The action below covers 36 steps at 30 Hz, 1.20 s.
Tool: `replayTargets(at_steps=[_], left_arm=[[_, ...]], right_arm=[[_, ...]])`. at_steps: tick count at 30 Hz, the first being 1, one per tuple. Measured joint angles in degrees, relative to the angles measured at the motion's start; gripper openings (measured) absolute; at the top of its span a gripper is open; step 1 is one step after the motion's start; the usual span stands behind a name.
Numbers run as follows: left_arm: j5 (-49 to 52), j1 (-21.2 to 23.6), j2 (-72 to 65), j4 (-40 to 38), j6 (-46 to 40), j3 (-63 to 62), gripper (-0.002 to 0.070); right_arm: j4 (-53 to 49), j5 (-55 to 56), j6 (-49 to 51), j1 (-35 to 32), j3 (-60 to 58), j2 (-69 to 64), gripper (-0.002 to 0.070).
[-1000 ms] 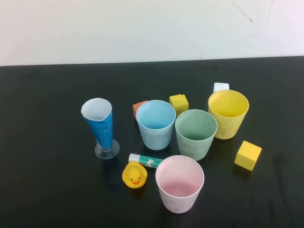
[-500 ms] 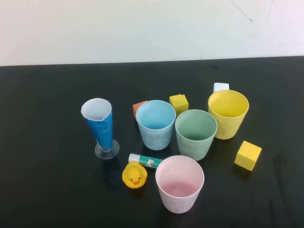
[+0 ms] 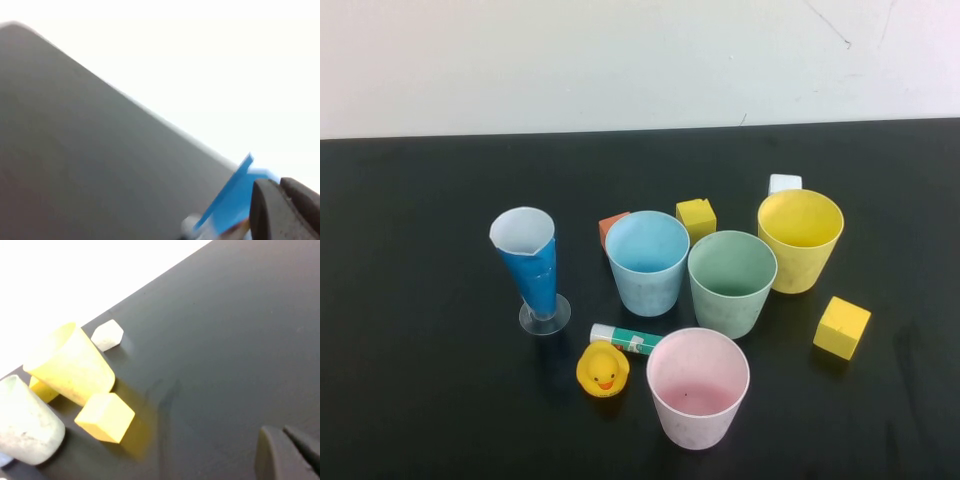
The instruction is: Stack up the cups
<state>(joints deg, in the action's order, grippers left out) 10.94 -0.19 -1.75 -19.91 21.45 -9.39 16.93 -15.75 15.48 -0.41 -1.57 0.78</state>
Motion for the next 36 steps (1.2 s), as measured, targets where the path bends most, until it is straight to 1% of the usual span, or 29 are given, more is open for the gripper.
replayTargets(at_steps=[2, 4, 5, 8, 11, 13, 17, 22, 24, 26, 27, 31, 33, 36], left_arm=[[8.2, 0.0, -4.83, 4.64, -4.56, -7.19, -0.0002], [16.37, 0.0, -9.88, 6.21, -9.6, -14.57, -0.0002], [20.65, 0.0, -14.07, 6.41, -13.63, -19.47, -0.0002], [31.39, 0.0, -23.75, 3.81, -23.29, -29.77, -0.0002], [36.47, -0.76, -32.04, -0.83, -31.44, -37.7, -0.0002], [37.88, -3.14, -37.41, -2.77, -35.4, -41.97, -0.0002], [42.8, -10.67, -47.36, -2.27, -40.5, -49.41, -0.0002], [50.86, -19.99, -61.2, 1.07, -40.77, -59.16, 0.0], [53.54, -23.34, -66.43, 2.79, -40.5, -62.79, 0.0018], [55.75, -26.88, -72.09, 5.26, -39.31, -66.59, 0.0064], [56.61, -28.57, -74.69, 6.43, -38.68, -68.43, 0.0103], [58.12, -33.66, -83.55, 9.5, -35.58, -74.51, 0.0313], [58.63, -35.49, -87.82, 10.15, -34.4, -77.39, 0.0394], [59.17, -37.16, -93.1, 10.15, -33.18, -80.49, 0.0452]], right_arm=[[0.0, -0.1, -0.26, 0.0, 0.0, 0.0, -0.0003], [0.0, -0.23, -0.77, 0.0, 0.0, 0.0, -0.0003], [0.0, -0.23, -0.75, 0.0, 0.0, 0.0, -0.0003], [0.0, -0.34, -0.99, 0.0, 0.0, 0.0, -0.0003], [0.0, -0.62, -1.12, 0.0, 0.0, 0.0, -0.0003], [0.0, -0.73, -1.12, 0.0, 0.0, 0.0, -0.0002], [0.0, -0.95, -1.38, 0.0, 0.0, 0.0, -0.0003], [0.0, -1.08, -1.58, 0.0, 0.0, 0.0, -0.0003], [0.0, -1.08, -1.72, 0.0, 0.0, 0.0, -0.0003], [0.0, -1.23, -1.99, 0.0, 0.0, 0.0, -0.0003], [0.0, -1.22, -2.16, 0.0, 0.0, 0.0, -0.0003], [0.0, -1.26, -2.88, 0.0, 0.0, 0.0, -0.0003], [0.0, -1.26, -2.97, 0.0, 0.0, 0.0, -0.0003], [0.0, -1.35, -3.07, 0.0, 0.0, 0.0, -0.0003]])
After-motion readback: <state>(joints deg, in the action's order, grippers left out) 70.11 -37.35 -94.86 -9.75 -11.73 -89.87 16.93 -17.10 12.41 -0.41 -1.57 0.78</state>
